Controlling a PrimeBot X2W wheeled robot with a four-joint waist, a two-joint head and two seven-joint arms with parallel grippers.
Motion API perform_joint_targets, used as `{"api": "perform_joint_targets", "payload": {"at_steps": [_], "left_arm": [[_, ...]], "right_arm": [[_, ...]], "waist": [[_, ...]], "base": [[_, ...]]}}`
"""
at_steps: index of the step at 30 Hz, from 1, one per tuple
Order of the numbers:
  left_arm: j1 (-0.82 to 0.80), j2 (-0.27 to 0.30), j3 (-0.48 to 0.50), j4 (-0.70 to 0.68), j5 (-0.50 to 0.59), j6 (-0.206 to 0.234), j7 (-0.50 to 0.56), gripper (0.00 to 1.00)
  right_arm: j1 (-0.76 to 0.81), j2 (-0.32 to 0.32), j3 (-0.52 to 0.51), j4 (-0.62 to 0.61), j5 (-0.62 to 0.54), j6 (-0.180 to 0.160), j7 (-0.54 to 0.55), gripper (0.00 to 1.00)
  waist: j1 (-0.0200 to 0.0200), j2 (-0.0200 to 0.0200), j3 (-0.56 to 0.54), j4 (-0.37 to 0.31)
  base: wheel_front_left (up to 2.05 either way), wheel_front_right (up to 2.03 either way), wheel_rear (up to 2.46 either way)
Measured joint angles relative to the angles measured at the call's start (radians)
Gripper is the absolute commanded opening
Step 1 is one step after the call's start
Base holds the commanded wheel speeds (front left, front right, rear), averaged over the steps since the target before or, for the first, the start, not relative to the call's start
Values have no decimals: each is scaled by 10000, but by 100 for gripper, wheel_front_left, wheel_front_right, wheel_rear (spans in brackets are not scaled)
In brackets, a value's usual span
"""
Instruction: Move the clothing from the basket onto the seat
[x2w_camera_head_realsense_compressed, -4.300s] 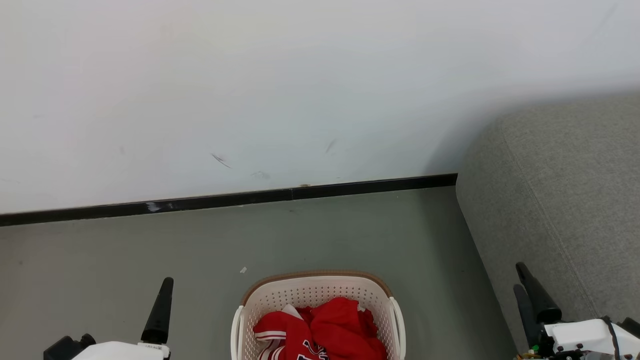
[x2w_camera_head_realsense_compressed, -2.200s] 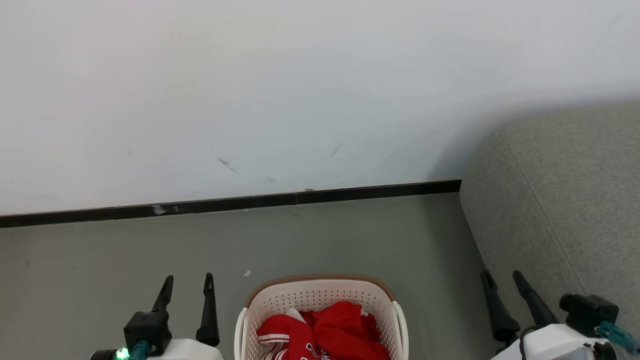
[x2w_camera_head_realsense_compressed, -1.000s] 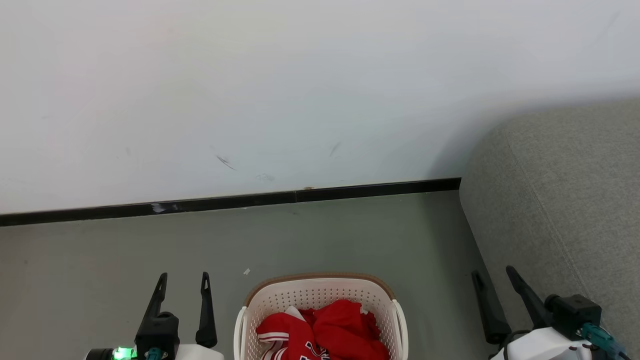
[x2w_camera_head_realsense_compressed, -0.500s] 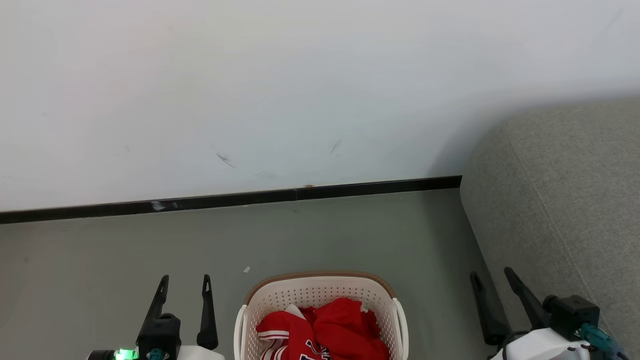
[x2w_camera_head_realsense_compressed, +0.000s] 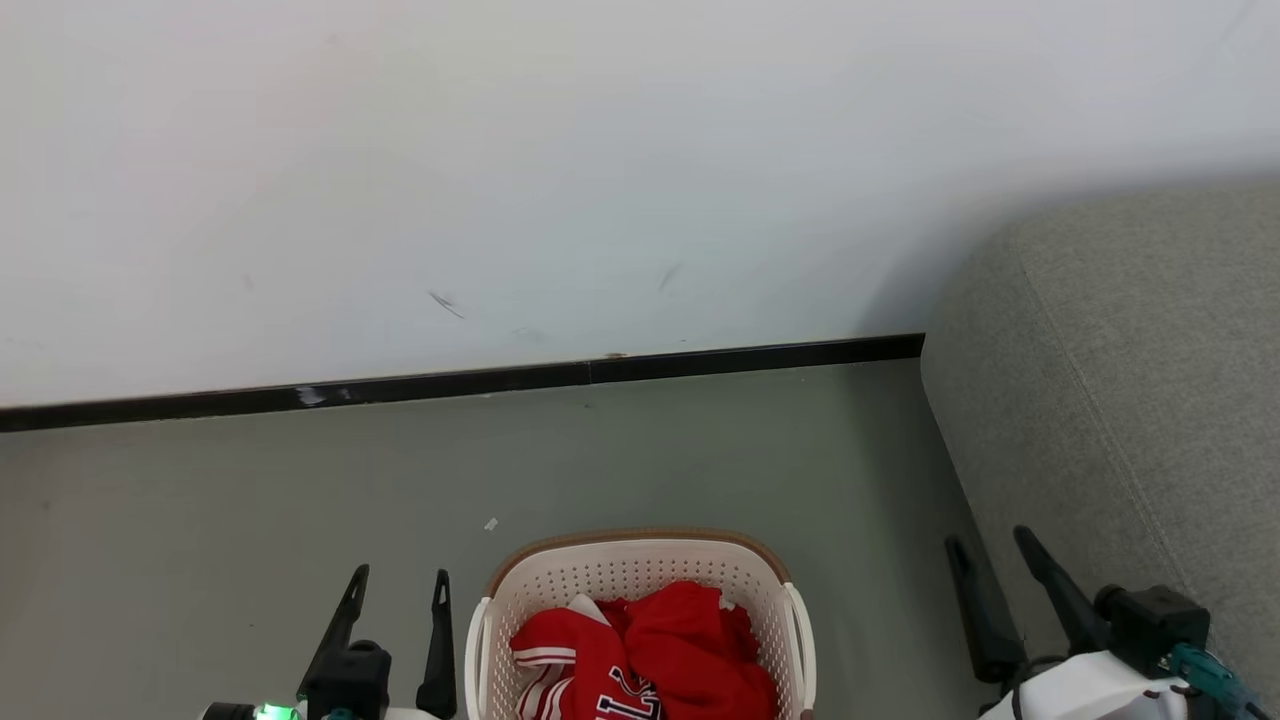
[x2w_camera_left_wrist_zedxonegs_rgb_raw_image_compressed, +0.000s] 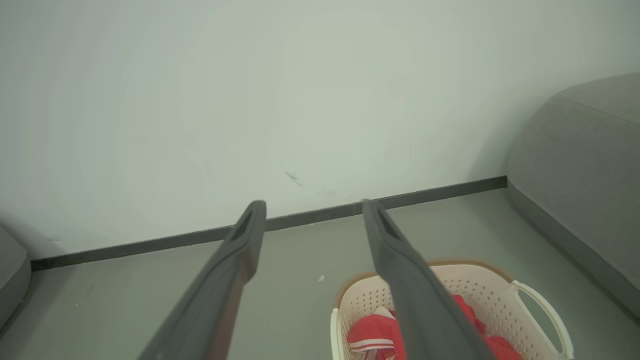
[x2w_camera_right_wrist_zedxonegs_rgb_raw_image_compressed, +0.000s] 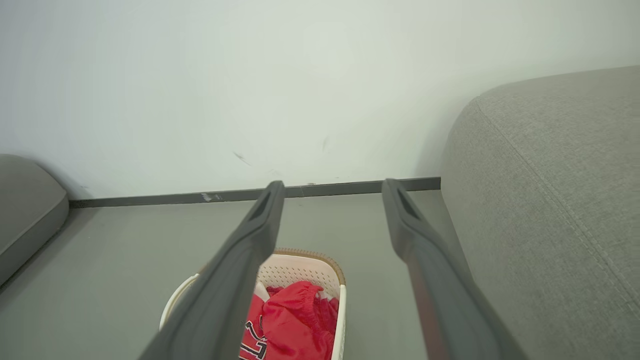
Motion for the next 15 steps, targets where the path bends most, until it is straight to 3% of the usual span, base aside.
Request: {"api": "perform_joint_targets", "payload": {"at_steps": [15], "left_arm": [[-429,132,-788,861,585,-531,-2,100]], "right_arm": [[191,-10,-293,-1003,0,0,-2,100]], "waist": [[-1,0,636,-217]], "base": [[0,0,0]]}}
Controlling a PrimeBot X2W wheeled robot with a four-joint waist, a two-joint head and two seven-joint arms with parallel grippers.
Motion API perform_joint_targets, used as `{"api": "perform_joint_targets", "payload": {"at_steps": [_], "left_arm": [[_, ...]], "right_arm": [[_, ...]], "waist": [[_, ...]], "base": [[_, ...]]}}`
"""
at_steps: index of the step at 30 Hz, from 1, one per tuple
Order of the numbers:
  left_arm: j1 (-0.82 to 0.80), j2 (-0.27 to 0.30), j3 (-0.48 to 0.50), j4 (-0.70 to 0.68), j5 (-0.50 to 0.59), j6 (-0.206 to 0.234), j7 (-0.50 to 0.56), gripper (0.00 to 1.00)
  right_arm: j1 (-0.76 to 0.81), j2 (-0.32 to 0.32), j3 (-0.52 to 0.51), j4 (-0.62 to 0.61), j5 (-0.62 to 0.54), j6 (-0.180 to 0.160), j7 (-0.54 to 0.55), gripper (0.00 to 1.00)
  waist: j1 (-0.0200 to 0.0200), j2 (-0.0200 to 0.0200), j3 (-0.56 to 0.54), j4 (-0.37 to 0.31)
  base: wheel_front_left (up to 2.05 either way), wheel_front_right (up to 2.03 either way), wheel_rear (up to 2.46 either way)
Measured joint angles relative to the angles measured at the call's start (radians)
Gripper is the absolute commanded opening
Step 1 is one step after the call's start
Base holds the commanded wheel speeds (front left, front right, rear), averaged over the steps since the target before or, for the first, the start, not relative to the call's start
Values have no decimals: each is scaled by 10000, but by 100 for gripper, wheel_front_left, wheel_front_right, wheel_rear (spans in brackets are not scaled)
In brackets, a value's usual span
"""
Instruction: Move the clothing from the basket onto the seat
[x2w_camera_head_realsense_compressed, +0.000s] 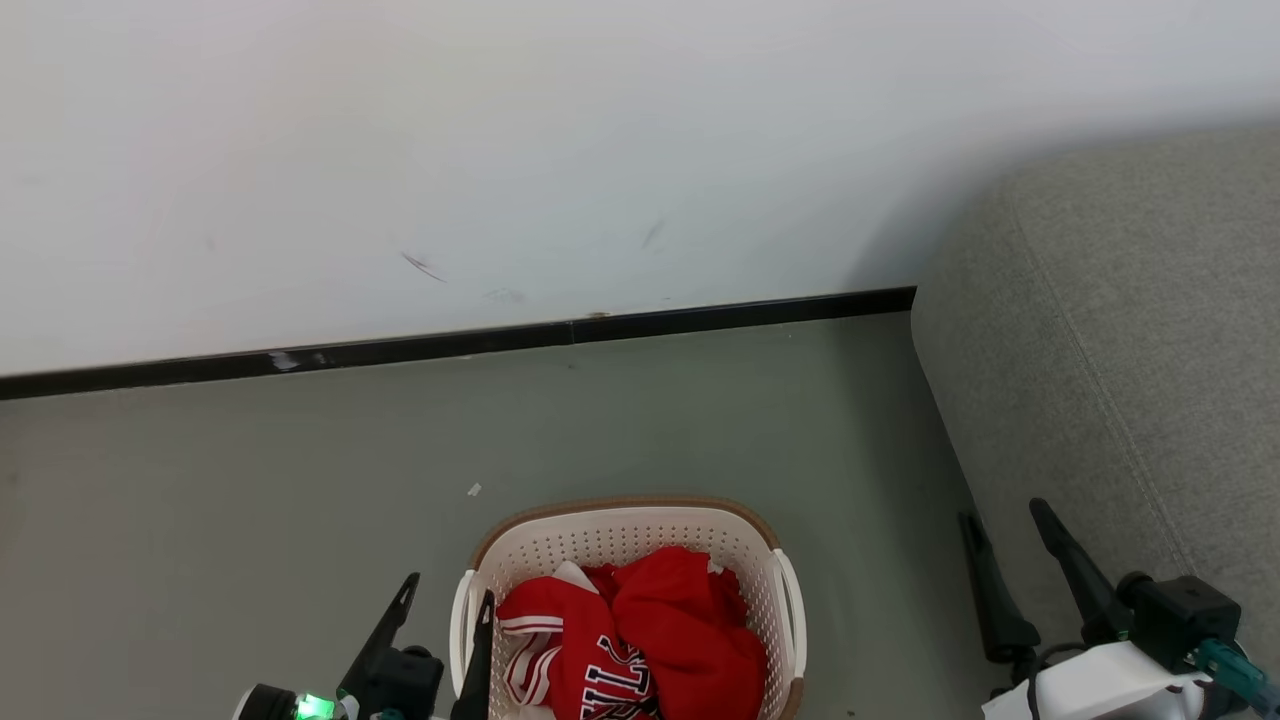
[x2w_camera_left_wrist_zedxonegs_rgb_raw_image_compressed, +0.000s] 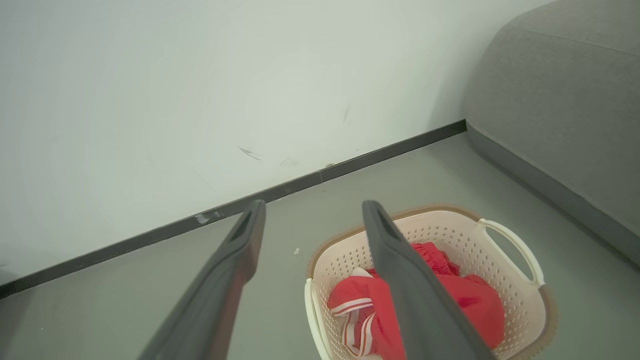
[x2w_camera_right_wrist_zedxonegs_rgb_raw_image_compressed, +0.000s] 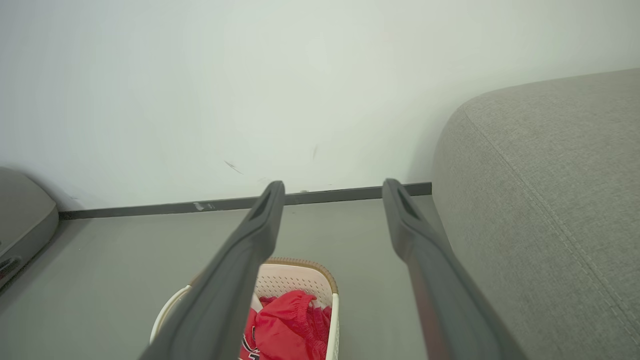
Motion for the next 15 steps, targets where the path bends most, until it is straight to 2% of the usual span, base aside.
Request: {"api": "perform_joint_targets", "payload": {"at_steps": [11,15], "left_arm": [[-714,-21,-646,1016,430,-351,0,100],[-1032,-48,-738,1271,529,-353,0,100]], "right_arm": [[18,0,-297,-543,-29,0,0,100],[5,0,-387,-775,-27,0,0,100]], "waist": [[-1,0,775,-259],[0,0,1121,-376]], "base": [[0,0,0],[0,0,0]]}}
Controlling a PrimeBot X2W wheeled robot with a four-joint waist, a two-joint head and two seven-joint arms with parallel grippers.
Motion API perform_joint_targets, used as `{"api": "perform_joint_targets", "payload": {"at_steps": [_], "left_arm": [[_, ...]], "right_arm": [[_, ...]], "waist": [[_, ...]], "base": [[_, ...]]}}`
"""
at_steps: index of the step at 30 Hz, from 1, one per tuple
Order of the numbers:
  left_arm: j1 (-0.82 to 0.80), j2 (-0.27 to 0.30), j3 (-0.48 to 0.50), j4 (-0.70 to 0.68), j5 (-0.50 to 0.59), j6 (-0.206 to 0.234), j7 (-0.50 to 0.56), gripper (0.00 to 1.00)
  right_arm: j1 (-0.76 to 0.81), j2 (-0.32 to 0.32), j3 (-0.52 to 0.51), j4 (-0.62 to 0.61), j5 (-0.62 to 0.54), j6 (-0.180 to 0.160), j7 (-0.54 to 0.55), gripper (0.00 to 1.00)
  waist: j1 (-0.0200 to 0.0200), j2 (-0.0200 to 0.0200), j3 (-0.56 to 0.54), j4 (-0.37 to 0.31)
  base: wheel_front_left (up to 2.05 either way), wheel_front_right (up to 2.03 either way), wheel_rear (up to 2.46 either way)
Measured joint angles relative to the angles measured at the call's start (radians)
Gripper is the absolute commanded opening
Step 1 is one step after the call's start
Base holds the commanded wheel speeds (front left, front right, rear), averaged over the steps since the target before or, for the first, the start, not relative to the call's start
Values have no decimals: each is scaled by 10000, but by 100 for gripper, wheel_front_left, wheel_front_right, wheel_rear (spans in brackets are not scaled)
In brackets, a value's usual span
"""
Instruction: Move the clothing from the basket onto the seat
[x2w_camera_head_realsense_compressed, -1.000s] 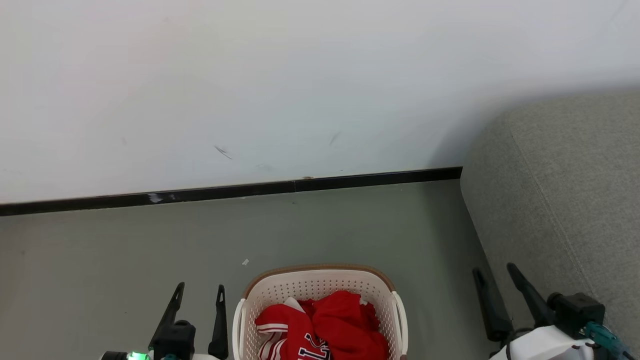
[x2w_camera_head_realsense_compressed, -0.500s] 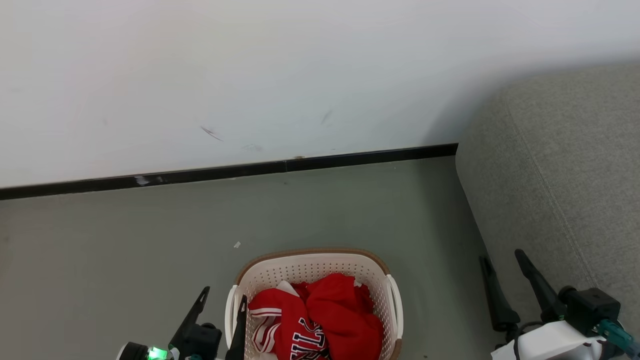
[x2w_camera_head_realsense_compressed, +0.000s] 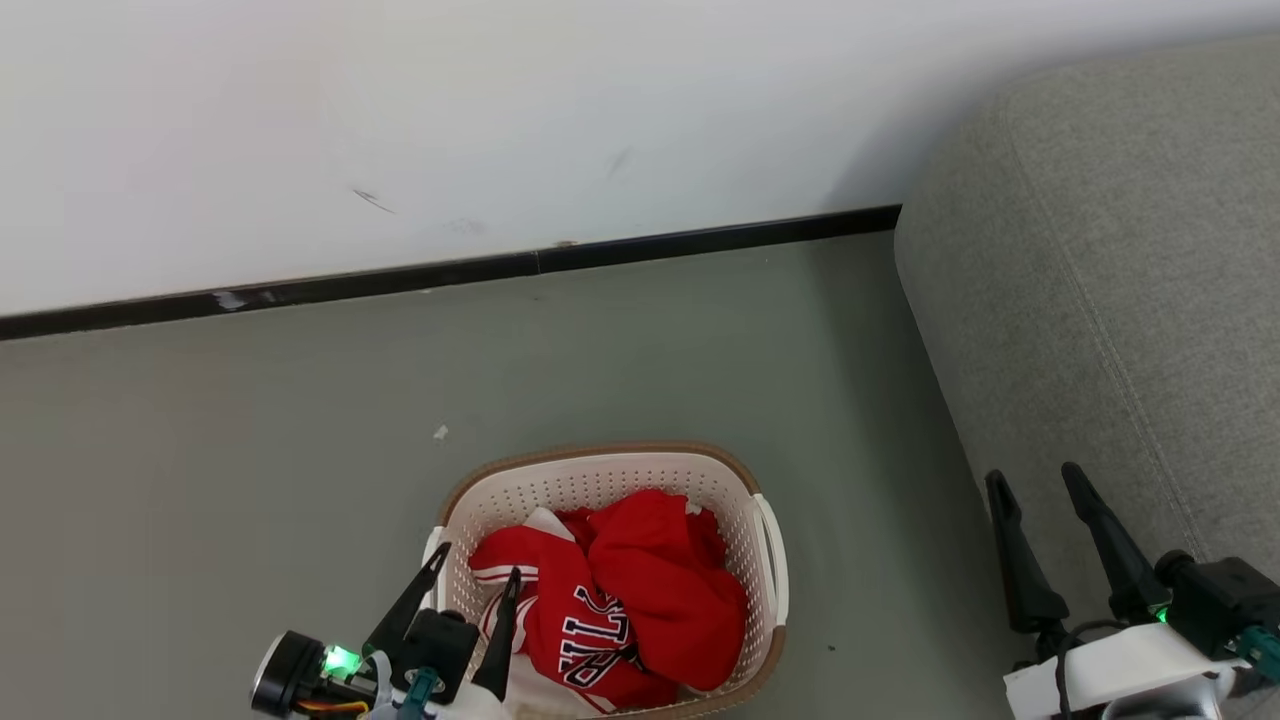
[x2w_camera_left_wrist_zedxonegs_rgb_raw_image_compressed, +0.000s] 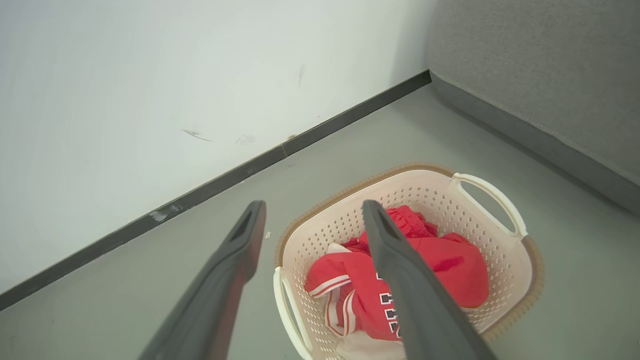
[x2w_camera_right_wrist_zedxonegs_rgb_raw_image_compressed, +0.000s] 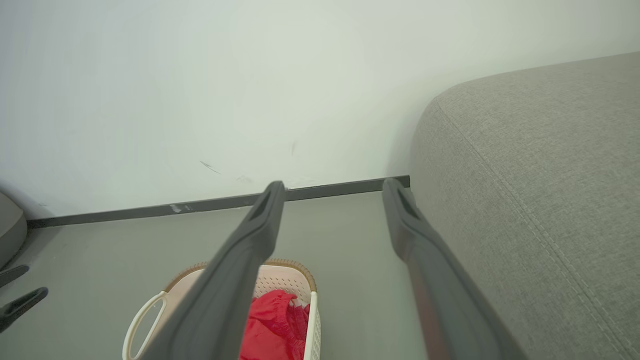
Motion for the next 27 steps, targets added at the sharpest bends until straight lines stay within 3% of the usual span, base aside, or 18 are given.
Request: {"api": "perform_joint_targets", "payload": {"at_steps": [27], "left_arm": [[-2453,-50,-752,1977,1028,-272,2,100]], "right_arm": [[-1806,-4,-163,-1093,263,0,-17,100]], "waist": [[0,0,2909,-1053]], "base": [[0,0,0]]}}
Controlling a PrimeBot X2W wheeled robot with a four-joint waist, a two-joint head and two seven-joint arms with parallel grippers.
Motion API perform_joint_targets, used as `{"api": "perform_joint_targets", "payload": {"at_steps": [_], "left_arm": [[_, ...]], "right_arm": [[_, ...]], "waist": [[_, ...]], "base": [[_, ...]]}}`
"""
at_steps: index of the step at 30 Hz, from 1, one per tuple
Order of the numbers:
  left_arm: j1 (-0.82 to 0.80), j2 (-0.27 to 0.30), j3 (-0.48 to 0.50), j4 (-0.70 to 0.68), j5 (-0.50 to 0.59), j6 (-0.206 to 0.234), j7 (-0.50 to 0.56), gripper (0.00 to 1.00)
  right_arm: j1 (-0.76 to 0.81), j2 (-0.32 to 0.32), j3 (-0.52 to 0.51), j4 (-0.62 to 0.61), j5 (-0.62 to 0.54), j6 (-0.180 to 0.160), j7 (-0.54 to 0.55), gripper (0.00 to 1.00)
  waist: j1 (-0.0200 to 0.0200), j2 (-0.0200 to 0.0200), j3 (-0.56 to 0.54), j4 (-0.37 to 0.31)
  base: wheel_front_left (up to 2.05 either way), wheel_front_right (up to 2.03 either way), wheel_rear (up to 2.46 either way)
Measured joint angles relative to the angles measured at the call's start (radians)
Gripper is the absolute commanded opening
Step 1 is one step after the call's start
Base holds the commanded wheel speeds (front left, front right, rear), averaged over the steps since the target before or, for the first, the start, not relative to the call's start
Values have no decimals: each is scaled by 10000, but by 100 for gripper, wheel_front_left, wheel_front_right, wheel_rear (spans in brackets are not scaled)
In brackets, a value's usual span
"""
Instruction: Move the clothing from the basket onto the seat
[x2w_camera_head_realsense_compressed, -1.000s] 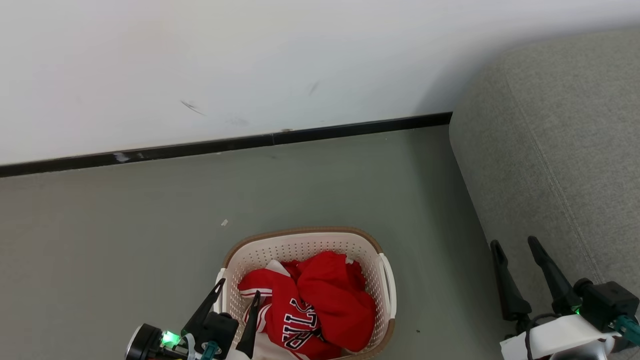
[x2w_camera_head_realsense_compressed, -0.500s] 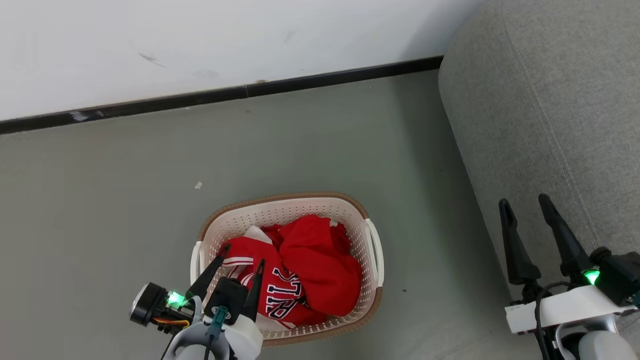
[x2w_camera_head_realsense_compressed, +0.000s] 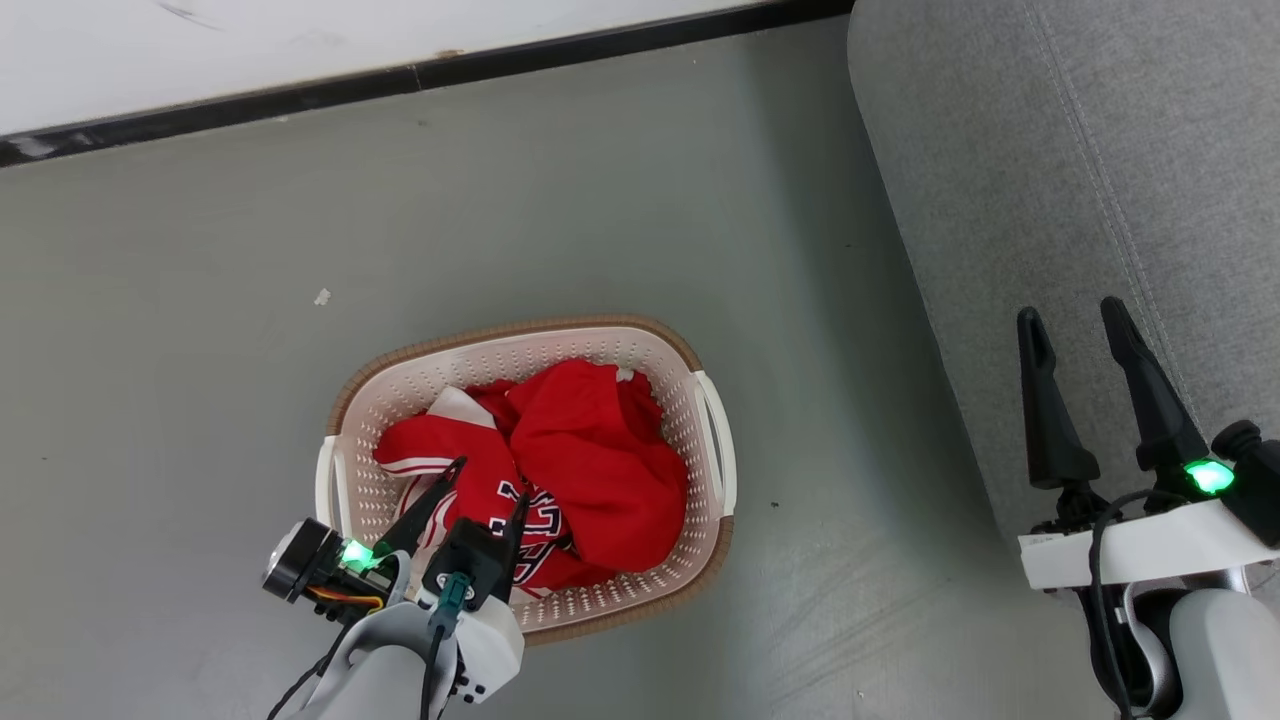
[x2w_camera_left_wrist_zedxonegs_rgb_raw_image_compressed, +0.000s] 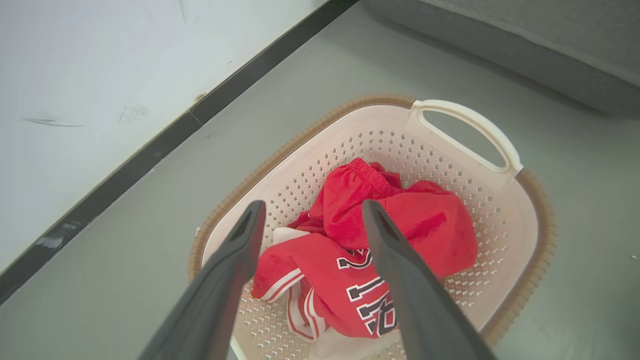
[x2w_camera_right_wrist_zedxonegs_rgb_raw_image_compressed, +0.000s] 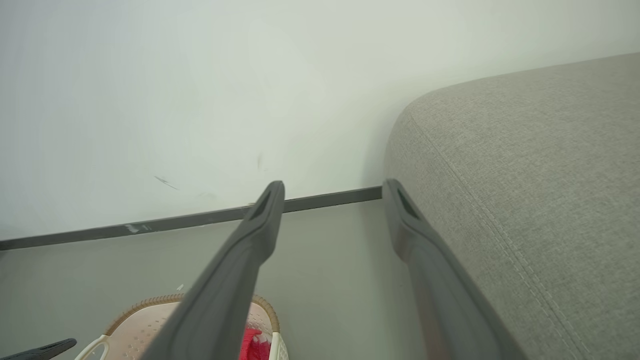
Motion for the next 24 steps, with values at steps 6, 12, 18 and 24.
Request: {"api": "perform_joint_targets", "payload": {"at_steps": [6,12,18,24], "left_arm": [[-366,42,-52,587,81,-84,0,100],[-635,38,-71,986,146,-82,15,100],[-1037,50,12,1327,140,-71,15,100],[-1296,42,54,1808,136,-71,109,100]], "right_arm": [[-367,-4,12,-81,-8,0,0,100],[-586,-6,-44,-115,-6,0,-2,100],[-936,-8,-75,-117,33,0,-12,100],[-1328,-8,-77,-144,102,0,-13,100]], "waist": [[0,0,531,-236],[0,0,935,-432],[0,0,1381,-642],[0,0,1780,-825]], "base": [[0,0,0],[0,0,0],[0,0,0],[0,0,0]]}}
